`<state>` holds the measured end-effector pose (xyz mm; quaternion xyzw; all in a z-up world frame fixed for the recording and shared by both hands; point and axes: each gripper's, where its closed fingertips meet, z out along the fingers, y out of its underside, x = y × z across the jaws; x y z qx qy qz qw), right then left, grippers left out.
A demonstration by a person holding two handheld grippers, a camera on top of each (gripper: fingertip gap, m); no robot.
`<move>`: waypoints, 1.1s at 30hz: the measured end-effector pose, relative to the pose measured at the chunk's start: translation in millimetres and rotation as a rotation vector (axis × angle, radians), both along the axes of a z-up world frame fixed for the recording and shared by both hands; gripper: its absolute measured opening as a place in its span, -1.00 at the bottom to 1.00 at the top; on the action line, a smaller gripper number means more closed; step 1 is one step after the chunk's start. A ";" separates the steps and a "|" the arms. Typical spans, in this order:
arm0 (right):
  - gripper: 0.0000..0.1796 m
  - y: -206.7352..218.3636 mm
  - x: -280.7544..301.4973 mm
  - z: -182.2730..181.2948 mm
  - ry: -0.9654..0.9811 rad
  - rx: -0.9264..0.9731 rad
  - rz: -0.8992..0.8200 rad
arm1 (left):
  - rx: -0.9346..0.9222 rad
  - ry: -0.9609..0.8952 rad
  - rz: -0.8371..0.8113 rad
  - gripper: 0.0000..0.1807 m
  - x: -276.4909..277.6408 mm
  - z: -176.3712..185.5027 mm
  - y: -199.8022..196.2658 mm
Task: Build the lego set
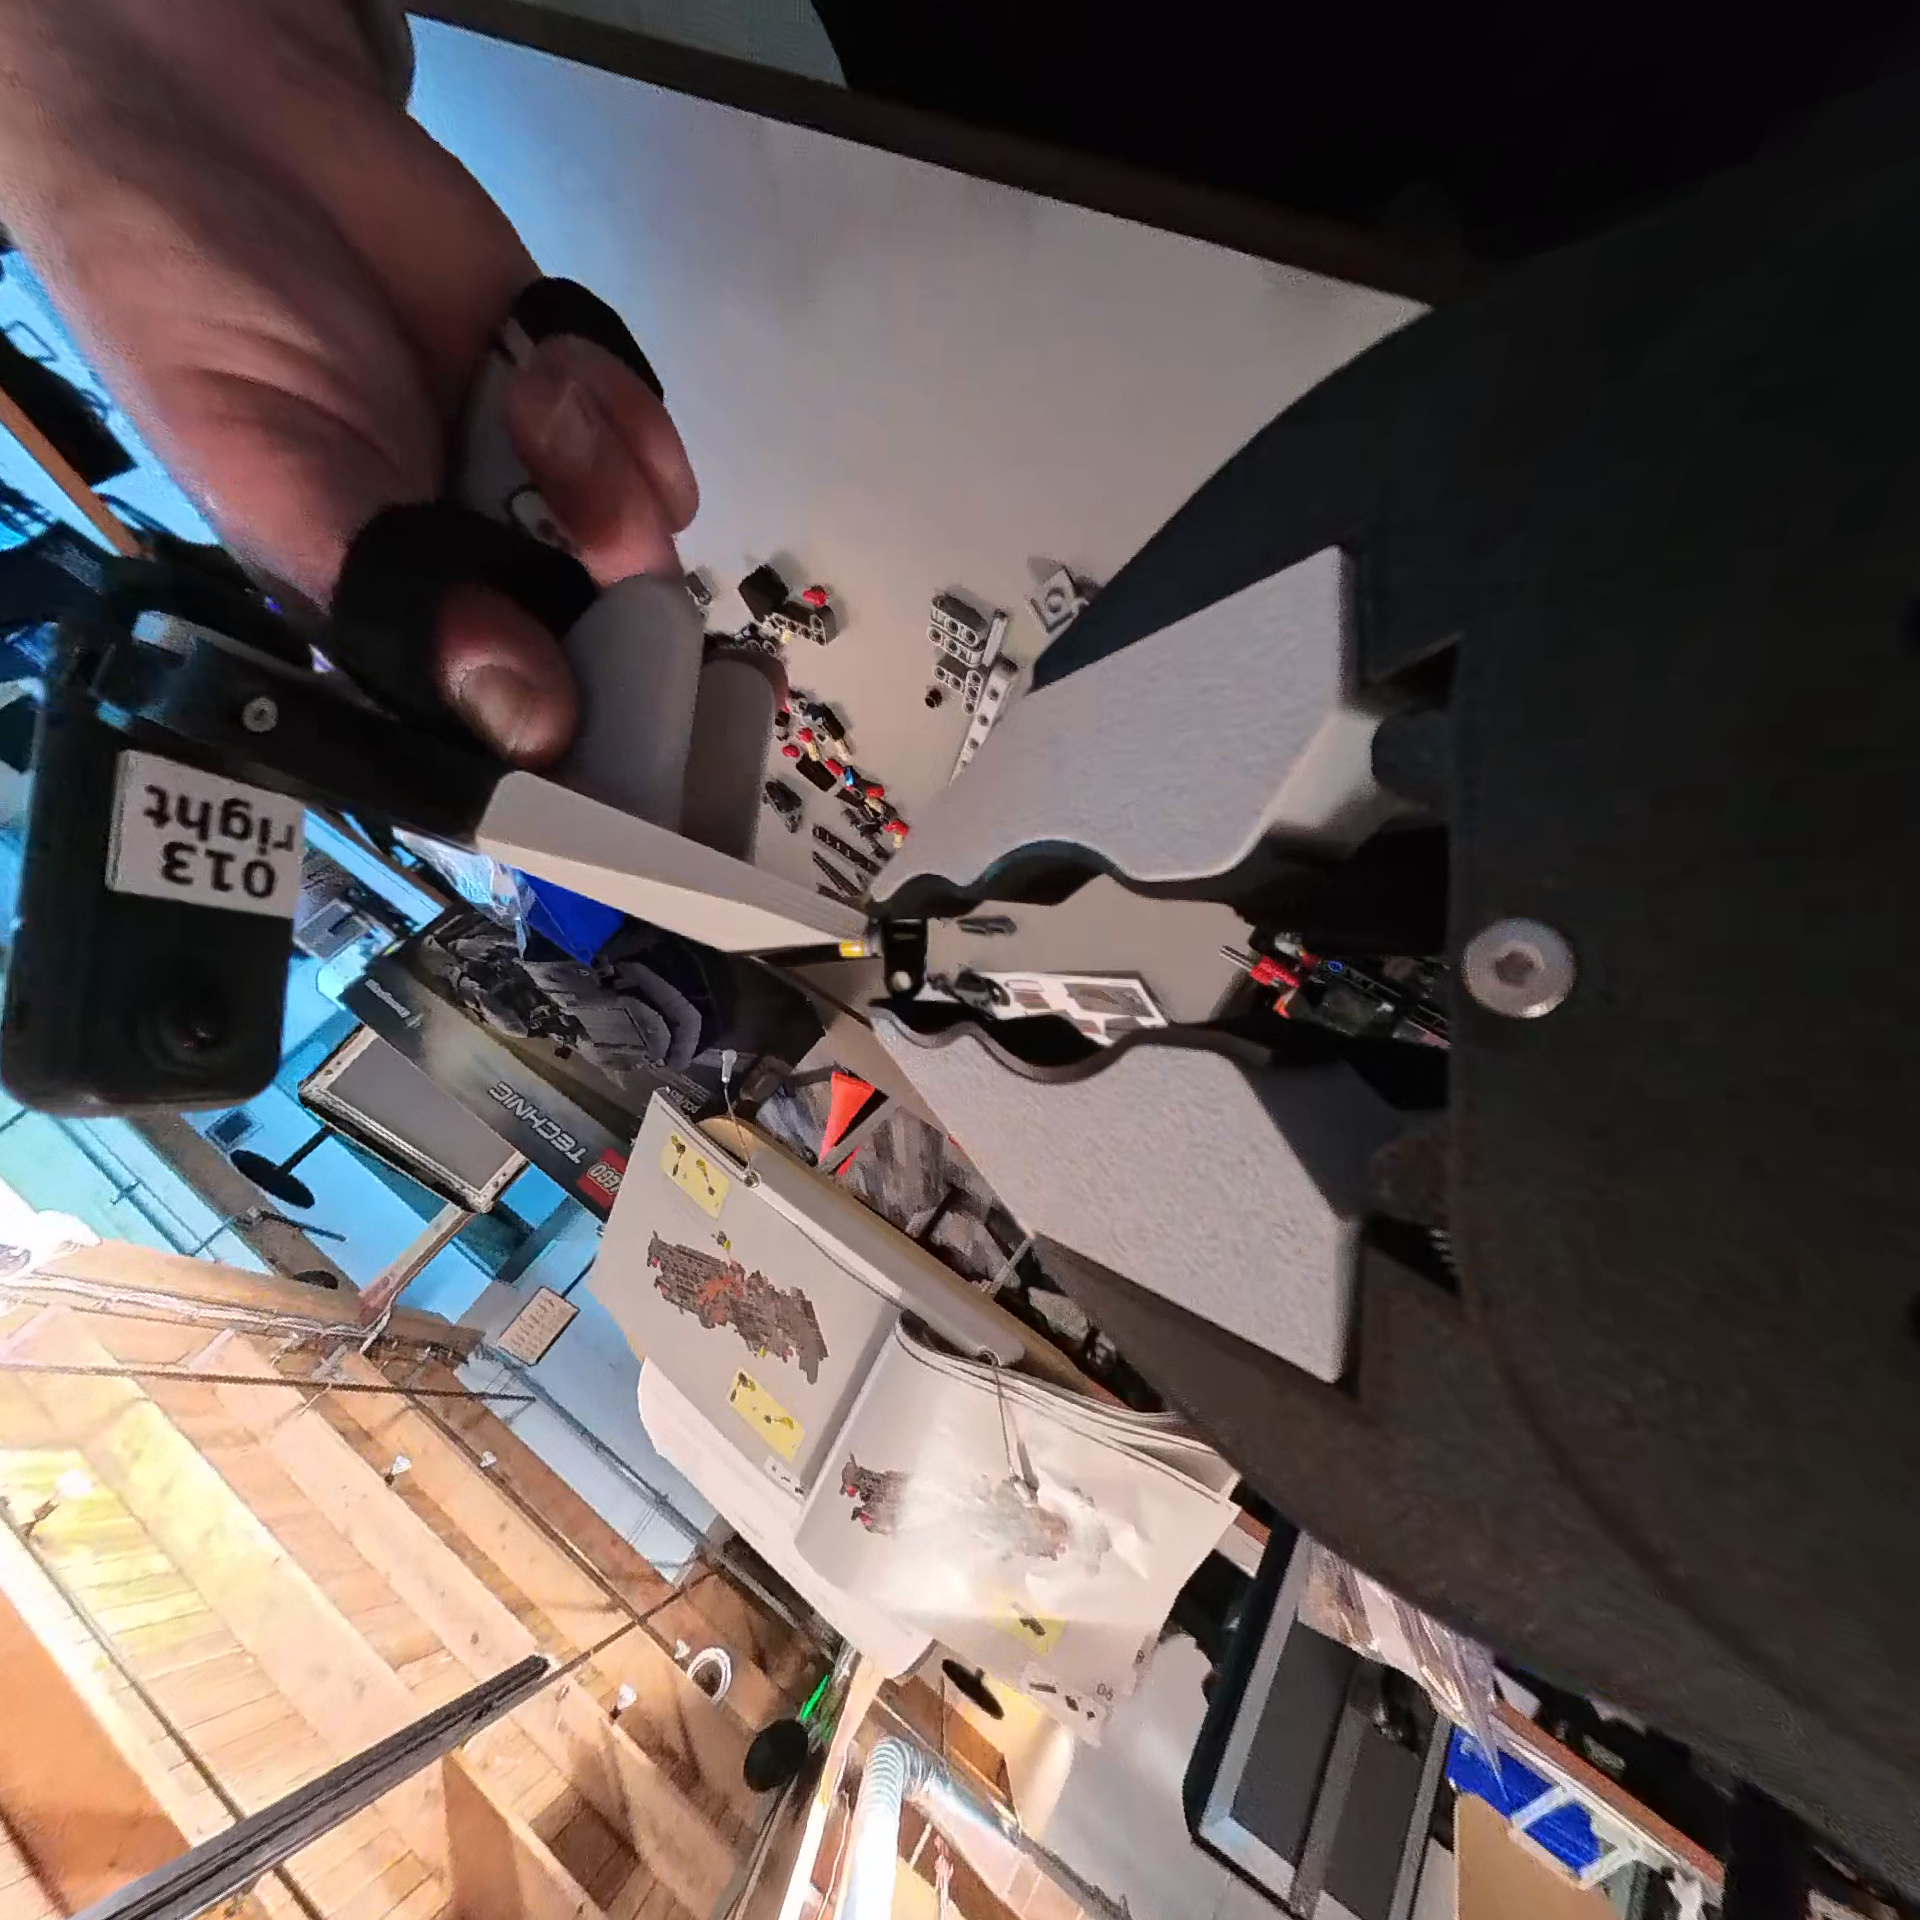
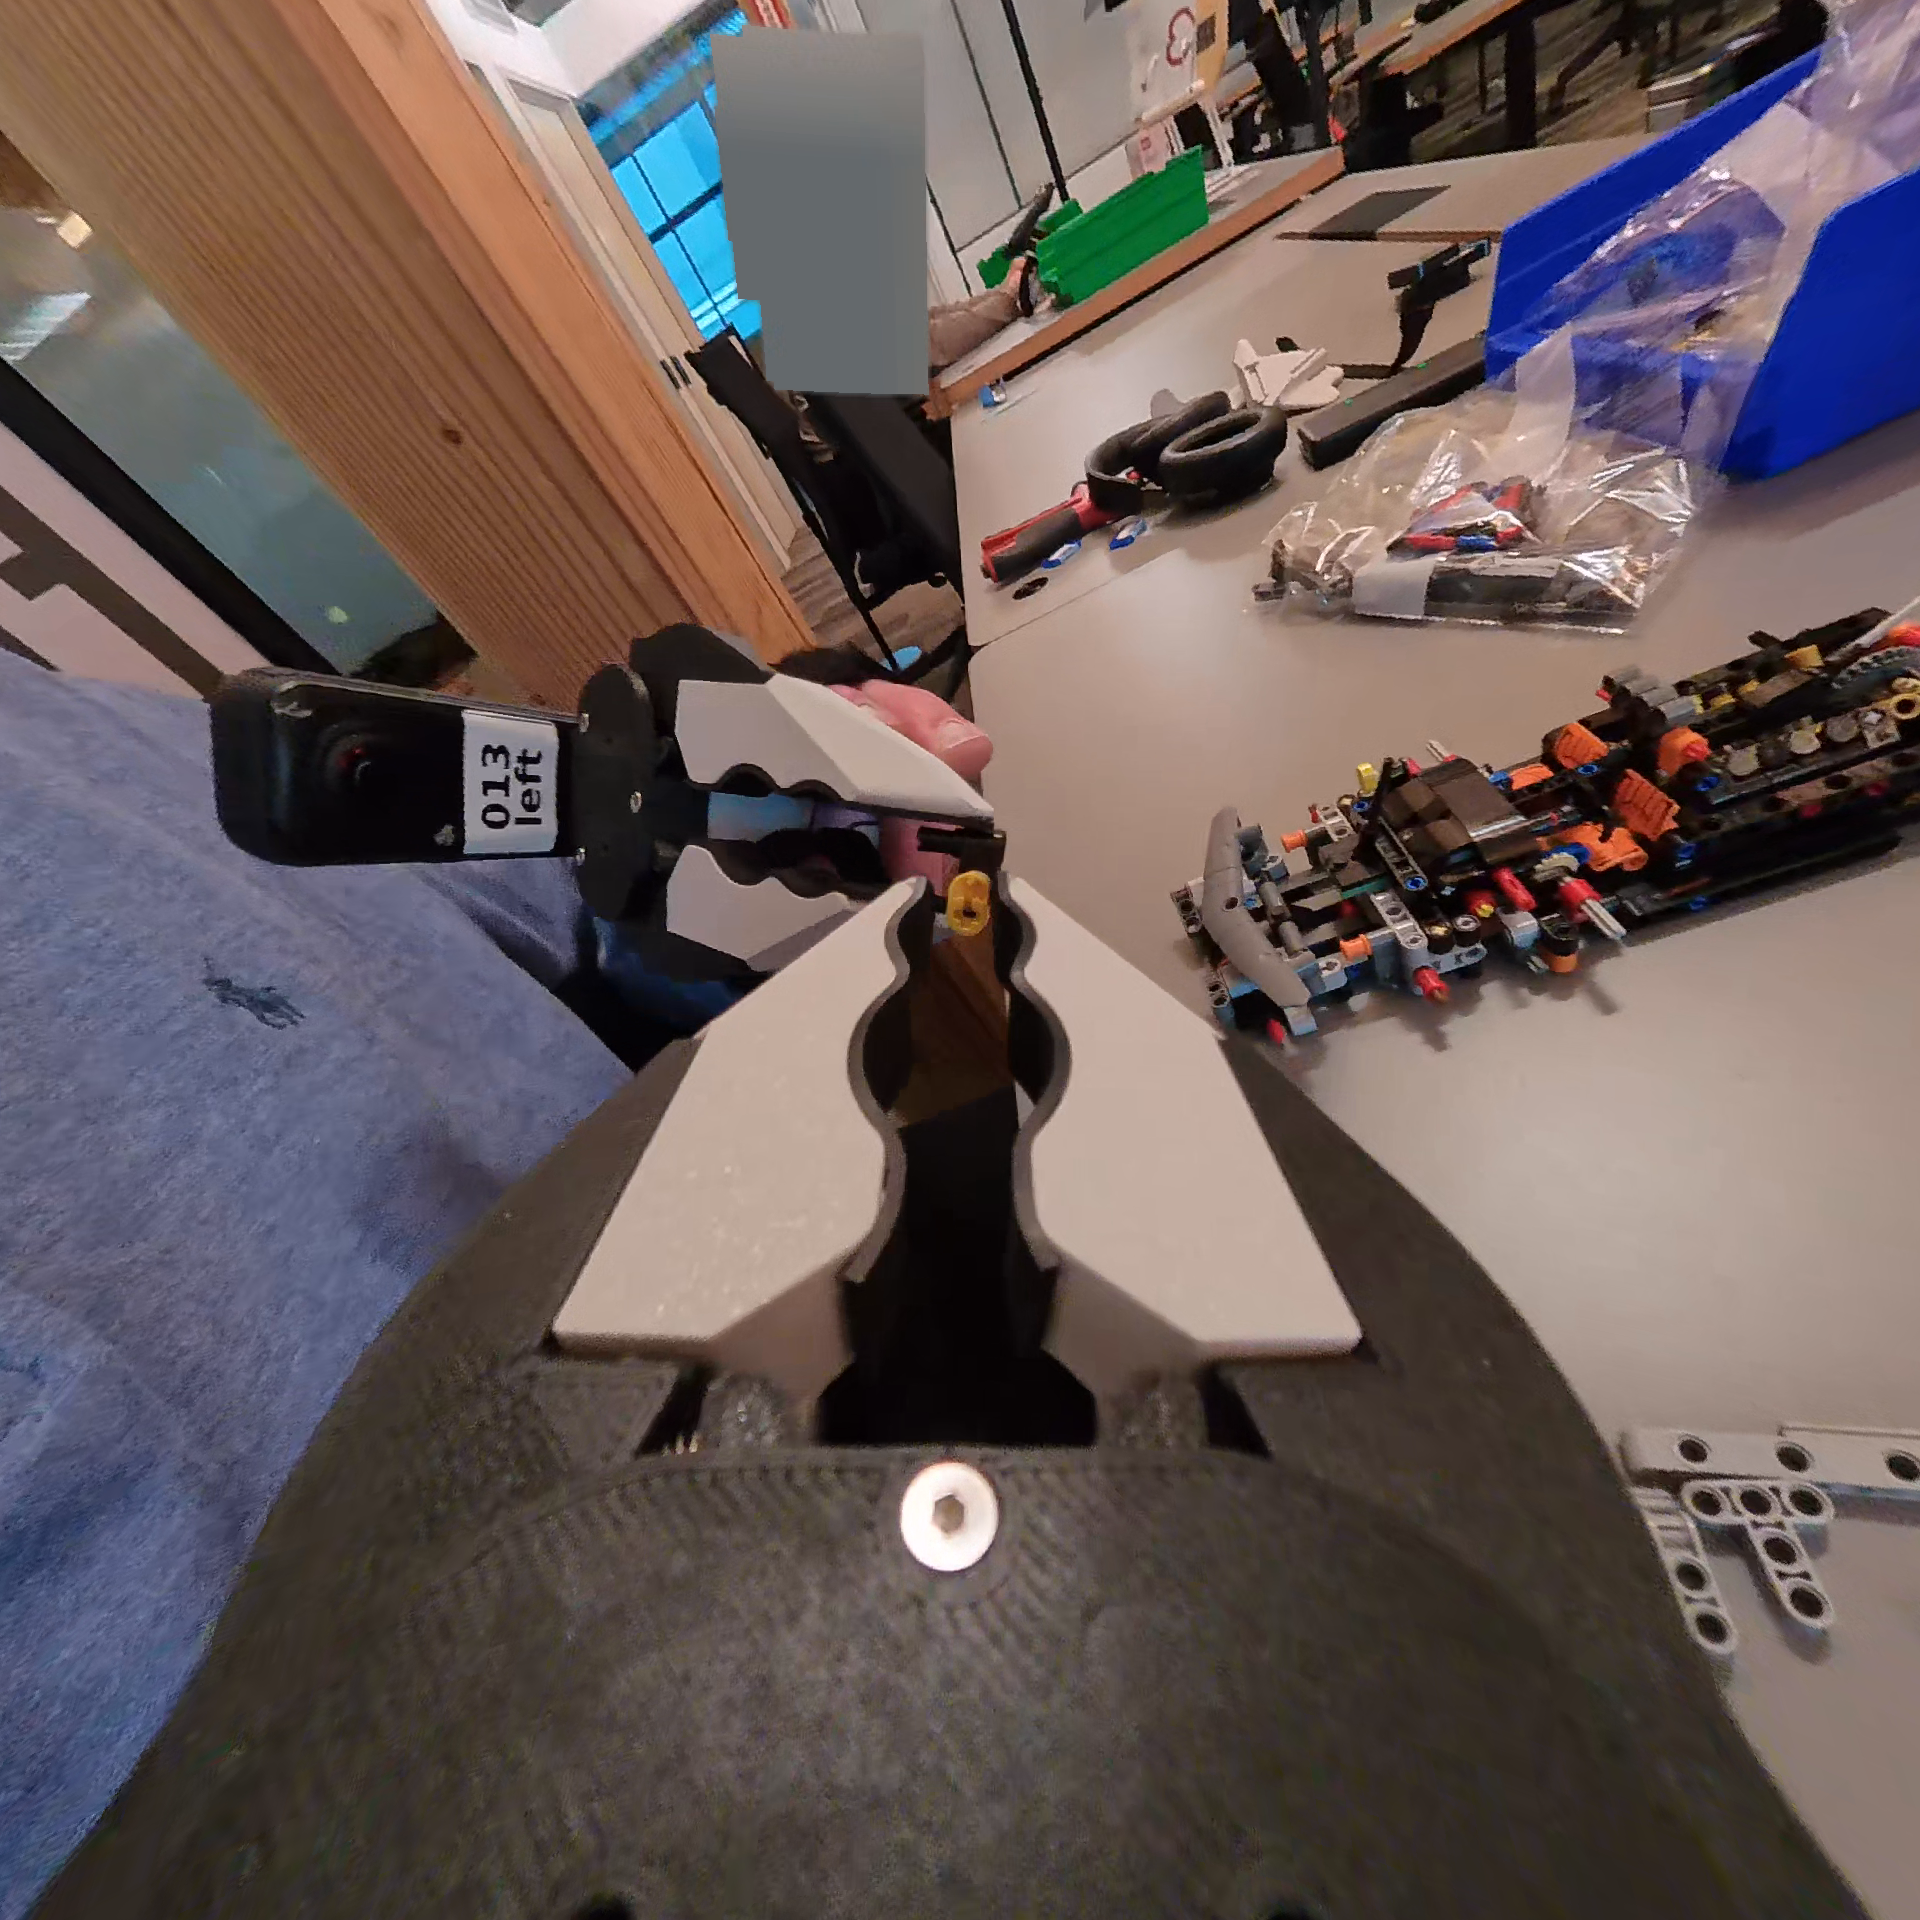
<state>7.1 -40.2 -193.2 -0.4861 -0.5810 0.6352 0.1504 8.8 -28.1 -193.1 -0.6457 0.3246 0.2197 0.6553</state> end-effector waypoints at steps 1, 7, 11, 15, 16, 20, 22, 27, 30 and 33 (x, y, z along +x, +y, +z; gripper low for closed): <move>-0.95 1.2 -0.1 -0.9 -0.003 0.019 -0.009 | -0.001 0.006 0.001 -0.86 0.6 -0.9 0.4; -0.96 5.2 -0.7 -7.6 -0.007 0.161 -0.017 | -0.043 -0.037 -0.002 -0.84 -0.2 -7.9 2.6; -0.95 18.2 -3.8 -9.7 0.024 0.399 -0.063 | -0.047 -0.130 -0.031 -0.79 -2.5 -4.1 -0.1; -0.95 28.8 -6.1 -7.3 0.081 0.696 -0.082 | -0.133 -0.355 -0.085 -0.77 -8.3 -6.0 1.8; -0.95 29.6 -6.8 -7.5 0.097 0.775 -0.078 | -0.159 -0.434 -0.103 -0.78 -10.0 -5.9 3.0; -0.95 30.6 -10.7 -4.4 0.156 0.974 -0.086 | -0.233 -0.635 -0.157 -0.76 -14.8 -7.5 6.5; -0.95 28.7 -12.0 -3.6 0.179 1.031 -0.083 | -0.269 -0.717 -0.186 -0.76 -13.5 -9.5 8.0; -0.95 23.8 -14.1 -8.6 0.199 1.188 -0.051 | -0.332 -0.827 -0.215 -0.81 -13.5 -15.5 10.6; -0.95 21.9 -14.8 -9.6 0.214 1.275 -0.037 | -0.379 -0.907 -0.264 -0.93 -9.7 -16.9 9.6; -0.95 20.6 -15.5 -8.4 0.233 1.346 -0.027 | -0.394 -0.972 -0.292 -0.96 -9.6 -17.1 9.4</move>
